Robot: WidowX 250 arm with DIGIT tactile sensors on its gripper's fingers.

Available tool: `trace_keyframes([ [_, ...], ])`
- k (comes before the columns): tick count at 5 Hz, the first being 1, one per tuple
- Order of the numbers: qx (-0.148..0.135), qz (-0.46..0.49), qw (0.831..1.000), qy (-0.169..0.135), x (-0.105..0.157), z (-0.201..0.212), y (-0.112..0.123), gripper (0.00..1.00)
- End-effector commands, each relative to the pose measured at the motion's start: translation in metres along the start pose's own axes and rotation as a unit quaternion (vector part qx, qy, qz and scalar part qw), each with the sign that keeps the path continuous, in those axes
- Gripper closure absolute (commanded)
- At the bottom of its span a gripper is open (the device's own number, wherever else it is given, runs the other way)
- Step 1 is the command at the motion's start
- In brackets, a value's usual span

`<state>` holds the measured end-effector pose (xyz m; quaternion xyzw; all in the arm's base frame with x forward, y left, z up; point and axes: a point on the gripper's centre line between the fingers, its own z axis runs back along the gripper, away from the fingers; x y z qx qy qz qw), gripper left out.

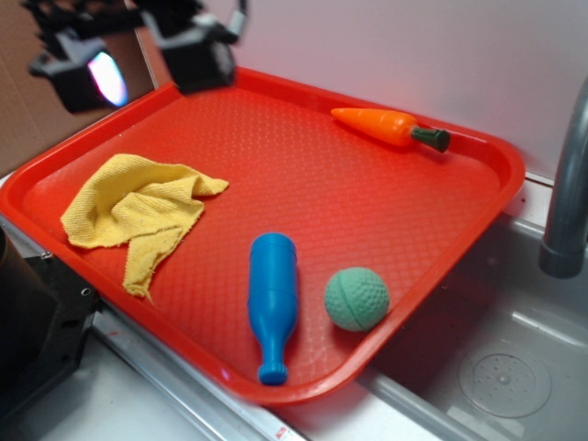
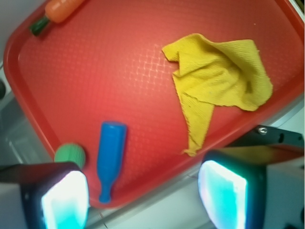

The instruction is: Grab the blue bottle.

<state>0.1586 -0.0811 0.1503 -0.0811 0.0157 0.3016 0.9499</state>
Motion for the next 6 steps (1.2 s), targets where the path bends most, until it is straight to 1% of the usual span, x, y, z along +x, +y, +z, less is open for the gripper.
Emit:
trace_keyframes([
  [1,0.029,0.032,0.999,-0.024,0.002,-0.054,-0.018,0.00],
  [2,0.044,0.055,0.997,-0.032,0.005,-0.081,-0.018,0.00],
  [3,0.052,0.069,0.996,-0.034,0.009,-0.103,-0.017,0.00],
  [4,0.059,0.077,0.994,-0.042,0.014,-0.120,-0.017,0.00],
  [5,0.060,0.078,0.994,-0.048,0.015,-0.130,-0.016,0.00],
  [6,0.045,0.080,0.995,-0.031,0.014,-0.132,-0.014,0.87],
])
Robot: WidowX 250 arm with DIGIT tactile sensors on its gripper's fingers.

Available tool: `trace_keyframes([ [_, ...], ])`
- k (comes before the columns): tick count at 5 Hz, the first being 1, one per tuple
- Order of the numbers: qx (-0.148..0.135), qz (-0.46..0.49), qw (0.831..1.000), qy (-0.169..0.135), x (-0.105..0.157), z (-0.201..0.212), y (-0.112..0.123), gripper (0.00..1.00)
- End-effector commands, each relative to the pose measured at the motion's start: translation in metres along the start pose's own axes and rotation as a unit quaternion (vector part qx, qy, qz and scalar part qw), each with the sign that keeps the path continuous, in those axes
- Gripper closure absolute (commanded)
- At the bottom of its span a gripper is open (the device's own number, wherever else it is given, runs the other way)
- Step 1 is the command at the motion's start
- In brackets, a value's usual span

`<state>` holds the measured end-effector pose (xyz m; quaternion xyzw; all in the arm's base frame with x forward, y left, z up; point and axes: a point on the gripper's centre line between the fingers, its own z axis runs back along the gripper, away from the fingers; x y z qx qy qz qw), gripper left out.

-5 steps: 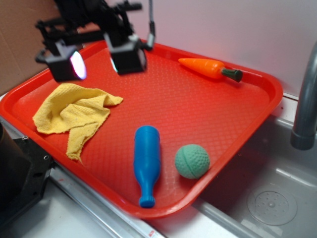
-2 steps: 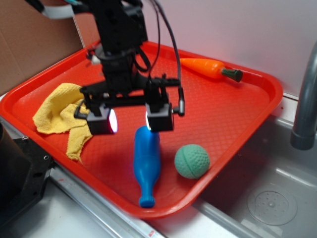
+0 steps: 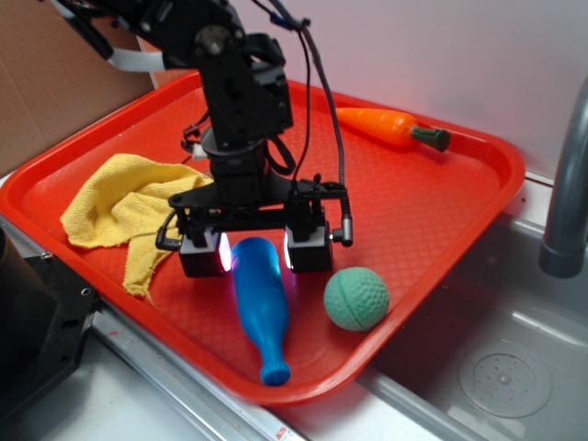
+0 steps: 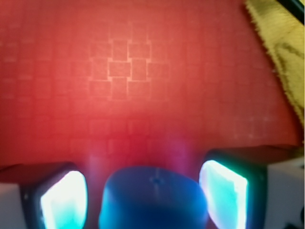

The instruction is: Grab the blue bottle.

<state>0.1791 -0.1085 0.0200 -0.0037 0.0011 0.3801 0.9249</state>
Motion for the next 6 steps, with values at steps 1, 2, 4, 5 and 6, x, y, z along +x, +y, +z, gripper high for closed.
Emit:
trace_keyframes([
  [1,-0.025,0.002,1.000,0.009,0.005,0.001,0.002,1.00],
  [2,-0.035,-0.001,0.999,0.005,0.016,0.007,0.002,1.00],
  [4,-0.067,-0.130,0.989,0.015,0.058,0.074,0.005,1.00],
  [5,-0.069,-0.185,0.980,0.008,0.073,0.105,0.005,1.00],
  [6,-0.078,-0.249,0.965,-0.010,0.089,0.144,0.014,1.00],
])
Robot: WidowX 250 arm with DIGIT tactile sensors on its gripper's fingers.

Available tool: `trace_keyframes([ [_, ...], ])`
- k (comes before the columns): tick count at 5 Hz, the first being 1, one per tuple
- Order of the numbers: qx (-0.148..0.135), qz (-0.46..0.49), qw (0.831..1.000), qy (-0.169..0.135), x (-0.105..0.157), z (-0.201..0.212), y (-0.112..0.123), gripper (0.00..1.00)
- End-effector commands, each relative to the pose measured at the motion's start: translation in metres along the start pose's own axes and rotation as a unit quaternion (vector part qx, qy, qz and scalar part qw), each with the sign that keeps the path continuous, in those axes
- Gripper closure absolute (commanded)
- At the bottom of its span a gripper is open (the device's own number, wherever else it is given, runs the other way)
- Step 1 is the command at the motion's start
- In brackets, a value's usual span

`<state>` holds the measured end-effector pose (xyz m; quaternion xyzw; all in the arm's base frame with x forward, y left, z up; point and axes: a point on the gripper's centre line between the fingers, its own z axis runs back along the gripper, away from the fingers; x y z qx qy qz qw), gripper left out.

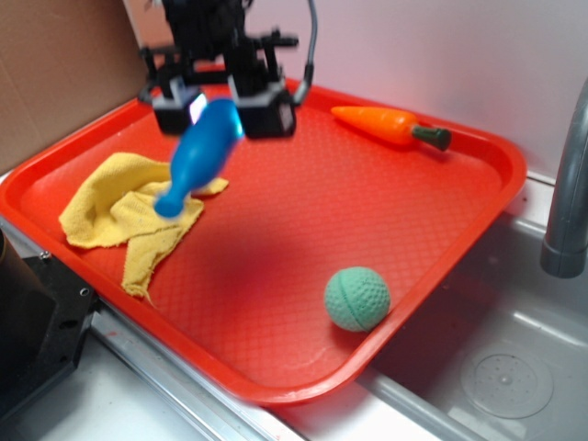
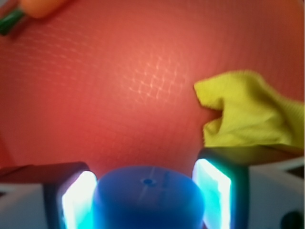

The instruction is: Grab the blue bottle.

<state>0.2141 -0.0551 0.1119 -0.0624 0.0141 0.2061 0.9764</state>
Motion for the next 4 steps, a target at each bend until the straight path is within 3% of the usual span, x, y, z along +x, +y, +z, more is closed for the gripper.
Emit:
trace_keyframes([
  [1,-0.020,-0.111,0.991,-0.067,0.023,0.082,0.015,1.00],
  [3,-0.038,-0.130,0.989,-0.058,0.029,0.094,0.016,1.00],
  [4,-0.017,-0.125,0.990,-0.066,0.033,0.093,0.017,1.00],
])
